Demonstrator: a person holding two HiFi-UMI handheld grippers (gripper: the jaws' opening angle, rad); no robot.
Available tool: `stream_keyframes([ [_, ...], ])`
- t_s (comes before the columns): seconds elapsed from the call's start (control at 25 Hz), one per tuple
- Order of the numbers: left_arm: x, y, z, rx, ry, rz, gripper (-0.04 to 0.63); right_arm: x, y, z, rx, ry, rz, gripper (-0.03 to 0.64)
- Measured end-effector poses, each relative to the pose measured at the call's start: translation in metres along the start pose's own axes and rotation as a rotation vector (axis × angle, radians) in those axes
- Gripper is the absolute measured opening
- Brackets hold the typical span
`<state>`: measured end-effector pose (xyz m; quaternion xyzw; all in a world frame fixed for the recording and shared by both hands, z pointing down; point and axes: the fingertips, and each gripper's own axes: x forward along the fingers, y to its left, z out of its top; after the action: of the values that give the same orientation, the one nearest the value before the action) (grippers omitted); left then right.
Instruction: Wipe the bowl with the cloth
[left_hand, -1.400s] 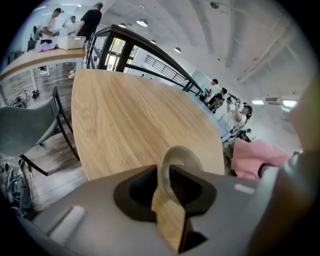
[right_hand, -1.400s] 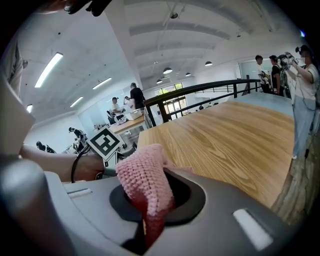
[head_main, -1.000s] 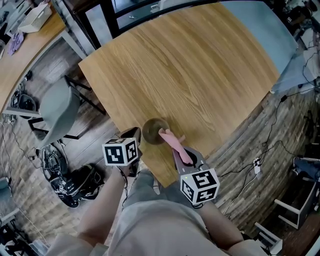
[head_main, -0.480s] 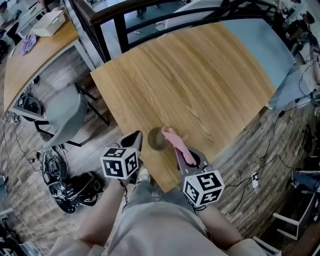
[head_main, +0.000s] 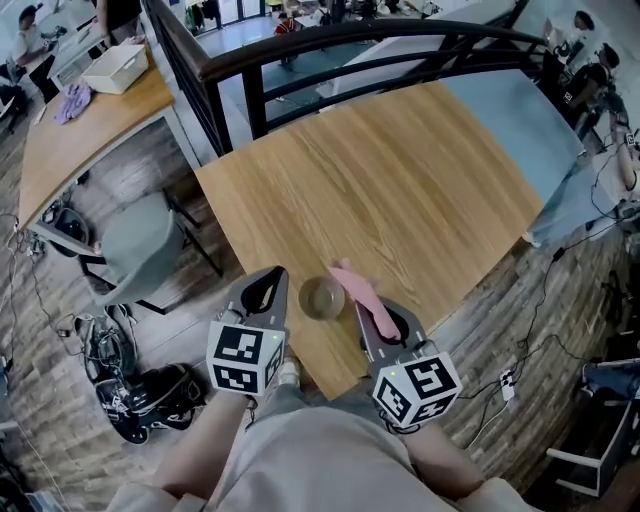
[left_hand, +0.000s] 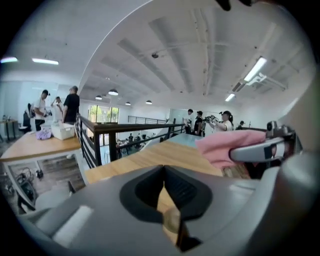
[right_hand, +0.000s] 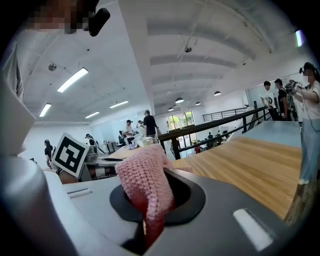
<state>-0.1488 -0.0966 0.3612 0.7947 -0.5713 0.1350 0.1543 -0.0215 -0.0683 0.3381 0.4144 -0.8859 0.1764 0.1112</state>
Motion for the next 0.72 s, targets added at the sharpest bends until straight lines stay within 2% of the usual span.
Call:
stream_keyframes([
  [0.16, -0.025, -0.002, 0.039, 0.09, -0.105, 0.033, 0.003, -0.016, 0.014, 0.026, -0.019, -0.067, 0.008, 0.028],
  [0.32, -0.04, -0.006, 0.058, 0.122, -0.169, 0.052, 0.002, -0.025, 0.025, 0.04, -0.034, -0.106, 0.015, 0.028],
  [0.44, -0.05, -0.014, 0.066, 0.15, -0.2, 0.056, 0.002, -0.034, 0.028, 0.047, -0.043, -0.131, 0.015, 0.028],
  [0.64, -0.058, -0.03, 0.067, 0.257, -0.215, 0.079, 0.002, -0.045, 0.028, 0.051, -0.073, -0.153, 0.019, 0.028],
  [0.72, -0.06, -0.034, 0.065, 0.271, -0.223, 0.072, 0.002, -0.048, 0.028, 0.049, -0.084, -0.149, 0.02, 0.028],
])
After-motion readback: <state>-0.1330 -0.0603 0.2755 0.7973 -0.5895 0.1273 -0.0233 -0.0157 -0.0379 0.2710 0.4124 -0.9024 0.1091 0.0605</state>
